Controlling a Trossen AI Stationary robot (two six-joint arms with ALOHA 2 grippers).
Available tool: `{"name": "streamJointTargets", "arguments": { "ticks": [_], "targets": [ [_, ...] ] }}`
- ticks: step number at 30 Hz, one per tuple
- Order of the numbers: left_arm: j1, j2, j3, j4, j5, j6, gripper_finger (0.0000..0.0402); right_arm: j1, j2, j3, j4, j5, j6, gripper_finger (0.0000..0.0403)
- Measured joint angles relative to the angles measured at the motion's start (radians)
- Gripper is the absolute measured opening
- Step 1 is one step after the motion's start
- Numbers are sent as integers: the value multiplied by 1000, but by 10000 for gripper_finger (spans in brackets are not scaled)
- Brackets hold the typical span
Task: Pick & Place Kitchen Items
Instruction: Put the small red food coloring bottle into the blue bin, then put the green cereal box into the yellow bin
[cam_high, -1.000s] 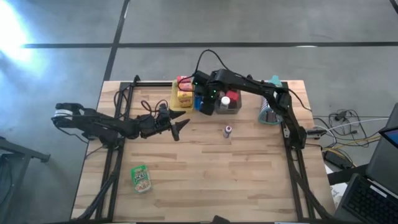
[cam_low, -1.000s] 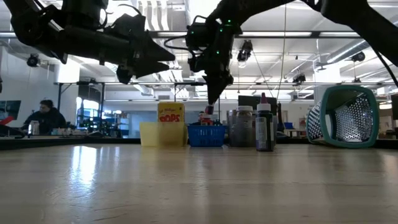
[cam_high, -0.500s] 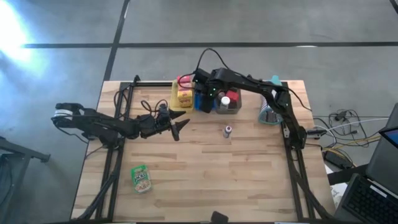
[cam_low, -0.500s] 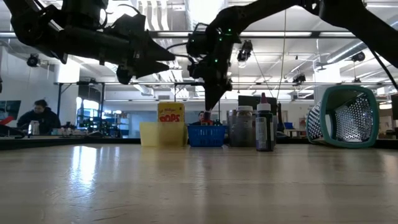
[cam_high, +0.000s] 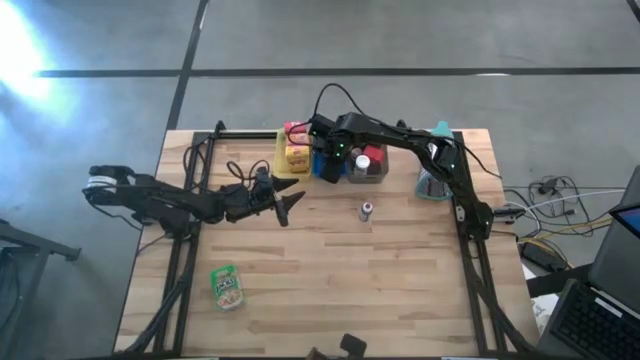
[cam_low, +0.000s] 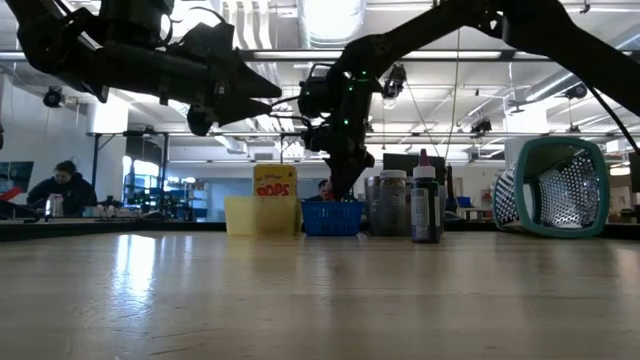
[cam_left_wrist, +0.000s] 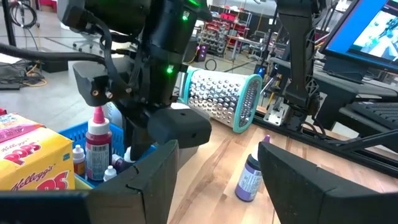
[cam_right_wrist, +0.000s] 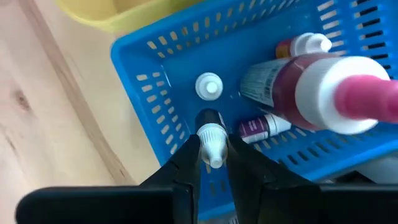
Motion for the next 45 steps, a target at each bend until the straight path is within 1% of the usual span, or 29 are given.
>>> {"name": "streamJointTargets", "arguments": {
  "ticks": [2,11,15,19,25,38,45],
  "targets": [
    [0,0,0,0,0,0,227,-3,0,-14,24,-17,0,55],
    [0,0,0,-2,0,0,227,-5,0,-75,65,-24,-3,57],
    [0,0,0,-2,0,0,227,-8,0,-109,106,-60,-3,54],
    [0,0,0,-3,0,0,227,-8,-1,-126,127,-64,-4,58],
    [0,0,0,-3,0,0,227,-8,-1,-121,128,-63,-2,75],
    [0,0,0,-3,0,0,227,-8,-7,-109,114,-65,-5,133],
    [0,0,0,-3,0,0,227,-8,-13,-109,68,-65,-17,143]
  ]
}}
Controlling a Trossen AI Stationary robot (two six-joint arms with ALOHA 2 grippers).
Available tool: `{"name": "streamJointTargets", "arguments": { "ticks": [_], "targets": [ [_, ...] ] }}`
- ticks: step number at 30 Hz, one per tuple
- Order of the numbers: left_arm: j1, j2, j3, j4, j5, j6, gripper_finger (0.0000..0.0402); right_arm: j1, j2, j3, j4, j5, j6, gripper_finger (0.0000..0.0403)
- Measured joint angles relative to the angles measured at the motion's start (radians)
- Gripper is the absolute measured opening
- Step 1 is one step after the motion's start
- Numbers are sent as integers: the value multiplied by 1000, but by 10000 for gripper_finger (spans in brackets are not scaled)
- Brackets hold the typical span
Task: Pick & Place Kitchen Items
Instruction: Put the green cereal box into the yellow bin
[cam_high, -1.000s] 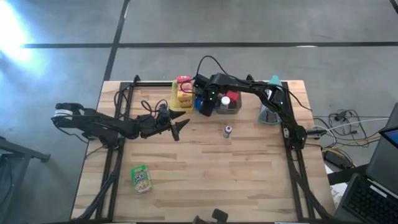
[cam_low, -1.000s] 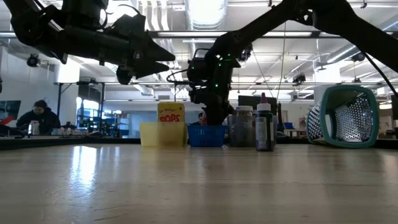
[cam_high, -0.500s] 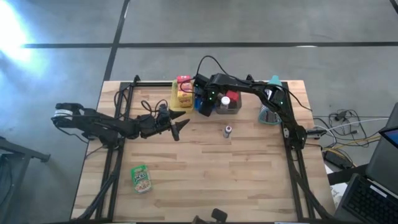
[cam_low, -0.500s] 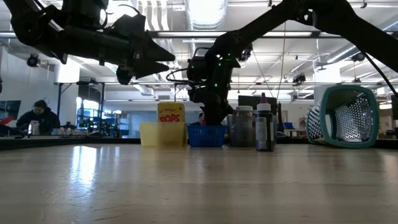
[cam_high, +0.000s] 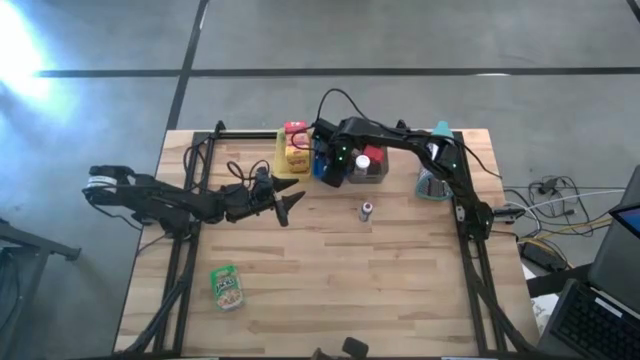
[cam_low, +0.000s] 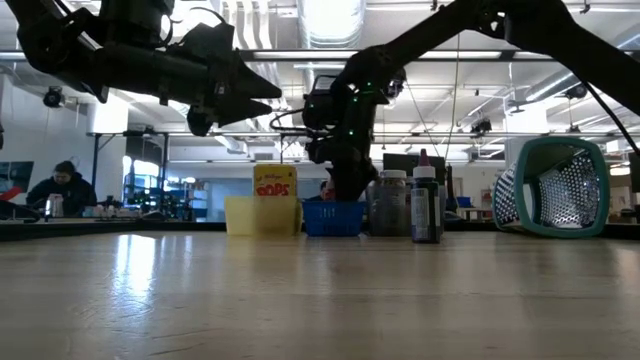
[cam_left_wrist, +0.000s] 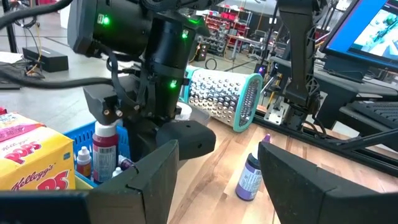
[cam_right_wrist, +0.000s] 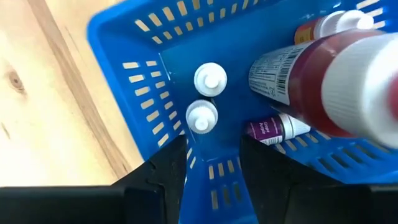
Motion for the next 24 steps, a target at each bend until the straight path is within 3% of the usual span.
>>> {"name": "streamJointTargets", "arguments": {
  "ticks": [10,24],
  "targets": [
    [0,0,0,0,0,-13,227,1,-73,0,3,1,-10,107],
    [0,0,0,1,0,-14,227,68,-288,0,-109,2,20,46]
  ]
}}
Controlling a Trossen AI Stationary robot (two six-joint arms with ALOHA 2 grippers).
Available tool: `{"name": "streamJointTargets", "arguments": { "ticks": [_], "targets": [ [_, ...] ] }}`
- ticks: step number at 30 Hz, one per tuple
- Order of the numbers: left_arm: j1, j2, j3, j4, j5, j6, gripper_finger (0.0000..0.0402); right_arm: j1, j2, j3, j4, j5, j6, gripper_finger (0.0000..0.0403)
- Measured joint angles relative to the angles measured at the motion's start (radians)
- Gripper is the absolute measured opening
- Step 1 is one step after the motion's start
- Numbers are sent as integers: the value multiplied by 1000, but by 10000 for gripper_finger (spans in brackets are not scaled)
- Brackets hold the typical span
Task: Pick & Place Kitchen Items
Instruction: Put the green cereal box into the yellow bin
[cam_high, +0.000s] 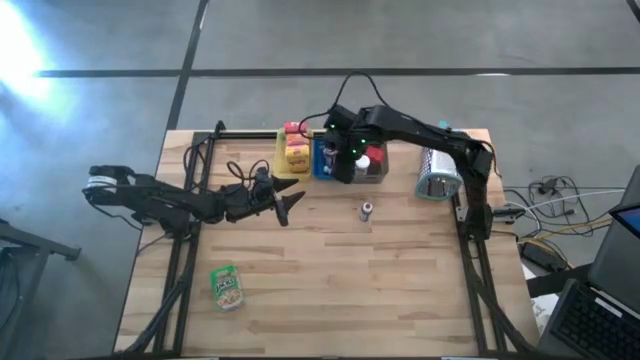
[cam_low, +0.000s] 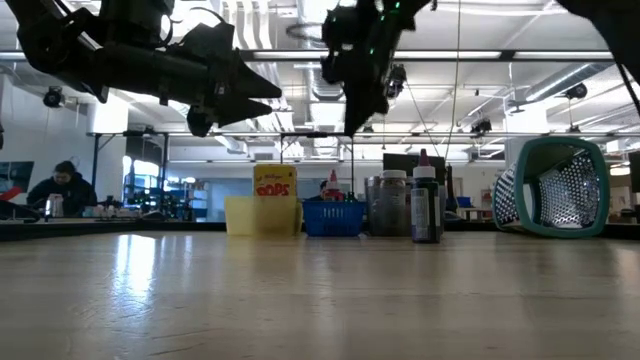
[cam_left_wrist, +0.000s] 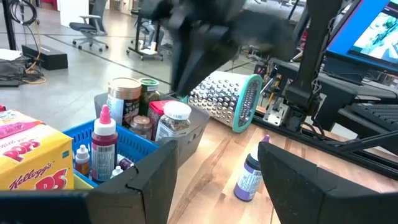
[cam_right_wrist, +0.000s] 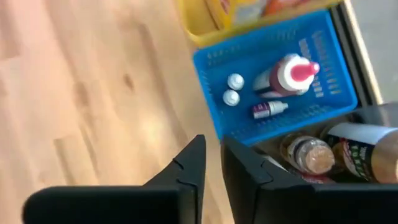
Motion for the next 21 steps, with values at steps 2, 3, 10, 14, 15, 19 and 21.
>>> {"name": "streamJointTargets", "arguments": {
  "ticks": [2,3,10,14,15,19,21],
  "targets": [
    [0,0,0,0,0,-2,227,23,-36,-1,2,1,1,37],
    [0,0,0,0,0,-4,227,36,-56,-1,2,0,1,32],
    [0,0,0,0,0,-9,227,132,-167,-3,-11,0,4,10],
    [-2,0,0,0,18,-48,227,183,-212,-3,-63,15,-1,13],
    [-3,0,0,0,26,-52,227,194,-223,-3,-81,35,-1,13],
    [-35,-3,20,-10,64,-47,227,233,-245,-5,-161,165,37,9],
    [-69,-8,55,-71,62,-18,227,247,-249,-13,-204,217,60,9]
  ]
}}
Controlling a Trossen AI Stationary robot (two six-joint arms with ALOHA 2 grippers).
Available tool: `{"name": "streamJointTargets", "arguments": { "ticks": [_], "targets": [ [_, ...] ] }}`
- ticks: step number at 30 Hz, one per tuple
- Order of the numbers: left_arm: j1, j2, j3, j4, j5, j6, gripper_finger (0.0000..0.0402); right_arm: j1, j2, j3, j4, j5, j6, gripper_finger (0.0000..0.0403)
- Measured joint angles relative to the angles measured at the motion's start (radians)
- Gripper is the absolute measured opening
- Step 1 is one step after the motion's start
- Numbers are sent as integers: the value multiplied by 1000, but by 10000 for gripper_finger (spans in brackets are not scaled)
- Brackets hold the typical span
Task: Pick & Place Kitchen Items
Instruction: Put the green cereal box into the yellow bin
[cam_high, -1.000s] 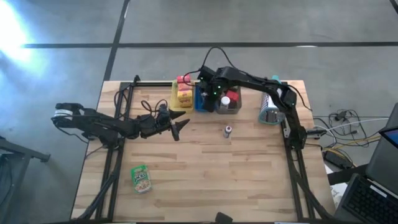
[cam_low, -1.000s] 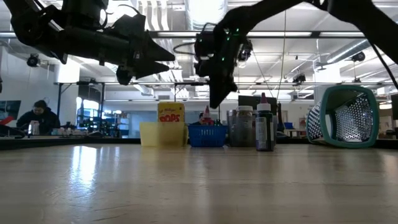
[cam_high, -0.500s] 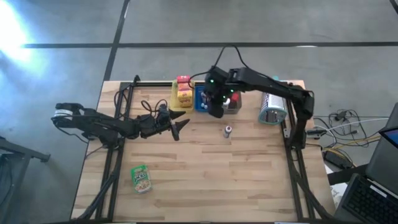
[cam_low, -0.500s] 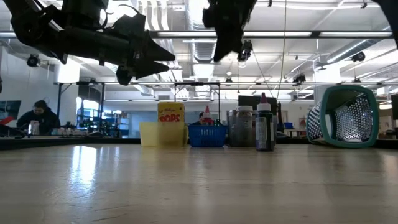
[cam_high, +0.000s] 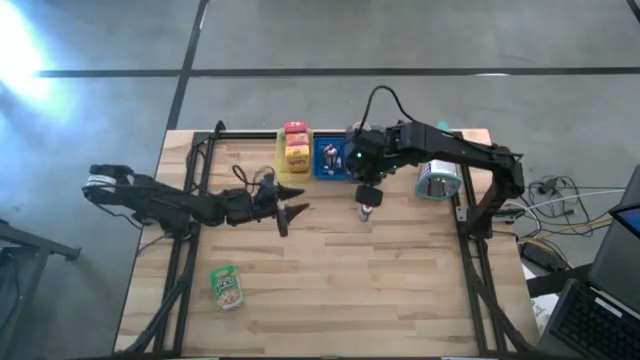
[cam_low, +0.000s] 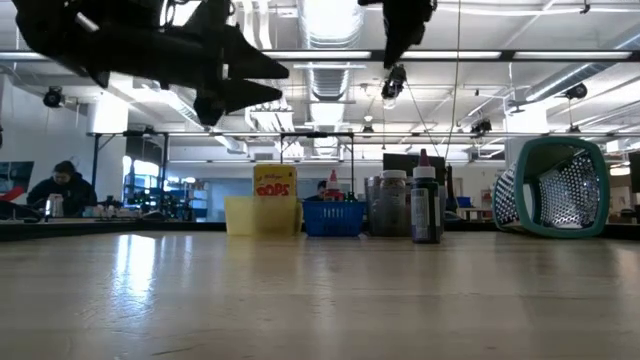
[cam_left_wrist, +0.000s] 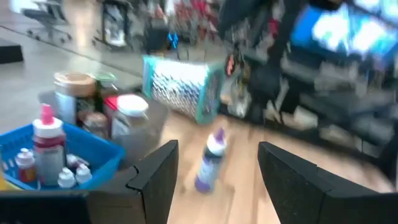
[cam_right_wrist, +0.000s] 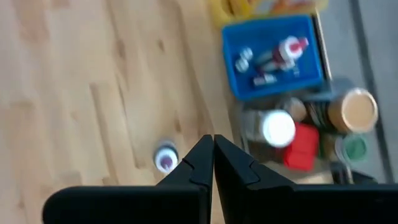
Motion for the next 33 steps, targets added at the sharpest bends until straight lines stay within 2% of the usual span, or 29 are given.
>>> {"name": "streamJointTargets", "arguments": {
  "ticks": [3,7,12,15,17,21,25,30,33],
  "targets": [
    [-61,-3,85,-218,-56,38,227,10,-8,-38,-29,37,22,9],
    [-152,-4,263,-676,-228,-9,227,16,-50,-155,-25,42,28,8],
    [-292,-4,473,-1277,-478,-374,227,23,-160,-366,32,44,65,8],
    [-374,-6,570,-1520,-510,-612,227,23,-251,-500,124,44,68,8],
    [-426,-8,610,-1568,-514,-688,227,22,-315,-582,195,46,64,8],
    [-488,-7,645,-1578,-496,-622,227,13,-420,-701,302,46,10,8],
    [-497,-7,678,-1577,-453,-703,227,13,-507,-767,322,47,-6,8],
    [-498,-7,691,-1573,-398,-720,227,14,-583,-829,333,46,19,8],
    [-498,-7,689,-1574,-373,-741,227,13,-622,-871,414,45,38,8]
  ]
}}
